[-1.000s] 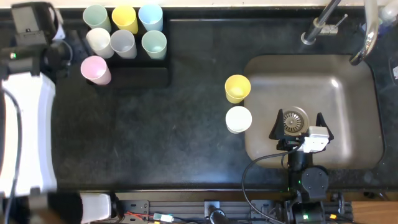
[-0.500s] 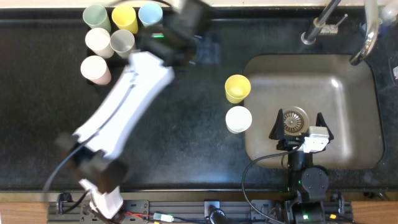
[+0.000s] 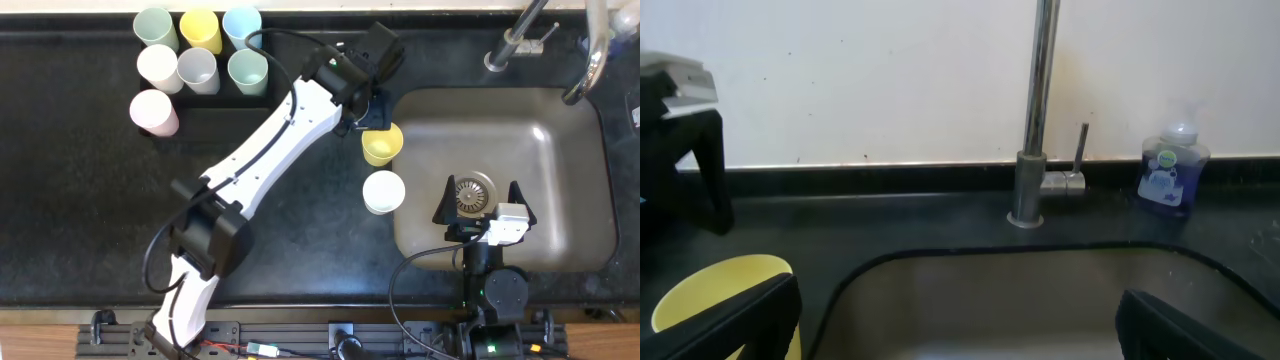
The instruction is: Store Cups
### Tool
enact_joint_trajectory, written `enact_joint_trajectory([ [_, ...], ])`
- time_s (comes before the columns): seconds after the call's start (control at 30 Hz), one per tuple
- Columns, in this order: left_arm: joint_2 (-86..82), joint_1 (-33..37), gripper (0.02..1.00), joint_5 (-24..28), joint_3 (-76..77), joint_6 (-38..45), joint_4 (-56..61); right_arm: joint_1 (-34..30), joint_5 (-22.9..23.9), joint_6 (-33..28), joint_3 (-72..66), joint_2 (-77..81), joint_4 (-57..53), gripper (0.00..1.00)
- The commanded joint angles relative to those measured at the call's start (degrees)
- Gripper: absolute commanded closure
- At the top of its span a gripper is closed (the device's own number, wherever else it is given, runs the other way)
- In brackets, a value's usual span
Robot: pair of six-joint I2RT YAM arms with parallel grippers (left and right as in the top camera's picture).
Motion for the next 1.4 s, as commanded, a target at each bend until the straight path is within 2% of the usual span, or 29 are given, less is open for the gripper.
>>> enact_joint_trajectory([
  [0.03, 3.1, -1.36, 0.259, 1.18, 1.49, -1.44, -0.13, -0.39, 0.44, -0.22, -0.76, -0.59, 0.33, 0.003],
  [0.13, 4.04, -1.51, 0.314, 1.86, 1.49, -1.46, -0.07, -0.39, 0.44, -0.22, -0.76, -0.59, 0.31, 0.003],
  [0.23, 5.09, -1.51, 0.417, 2.32, 1.49, -1.84, -0.02, -0.37, 0.44, -0.22, -0.76, -0.59, 0.33, 0.005],
  [0.37, 6.1, -1.51, 0.722, 2.16, 1.49, -1.84, 1.07, -0.37, 0.44, -0.2, -0.76, -0.59, 0.33, 0.003],
  [0.47, 6.64, -1.51, 0.906, 2.21, 1.49, -1.84, 1.81, -0.37, 0.44, -0.22, -0.76, -0.59, 0.33, 0.003],
  [0.53, 6.78, -1.51, 0.969, 2.01, 1.49, -1.84, 1.86, -0.37, 0.44, -0.22, -0.76, -0.59, 0.33, 0.003],
  [0.7, 4.52, -0.79, 0.982, -1.66, 1.51, -1.84, 1.57, -0.37, 0.44, -0.22, -0.76, -0.59, 0.33, 0.005],
  [0.97, -9.27, 6.49, 0.982, -14.47, 1.51, -0.81, -7.15, -0.37, 0.44, -0.22, -0.76, -0.59, 0.33, 0.003],
  [1.2, -16.46, 17.75, 0.982, -15.96, 1.51, 6.08, -14.56, -0.37, 0.44, -0.22, -0.76, -0.59, 0.33, 0.005],
  [1.4, -17.0, 25.77, 0.982, -15.06, 0.81, 11.28, -18.03, -0.37, 0.44, -0.2, -0.76, -0.59, 0.33, 0.003],
])
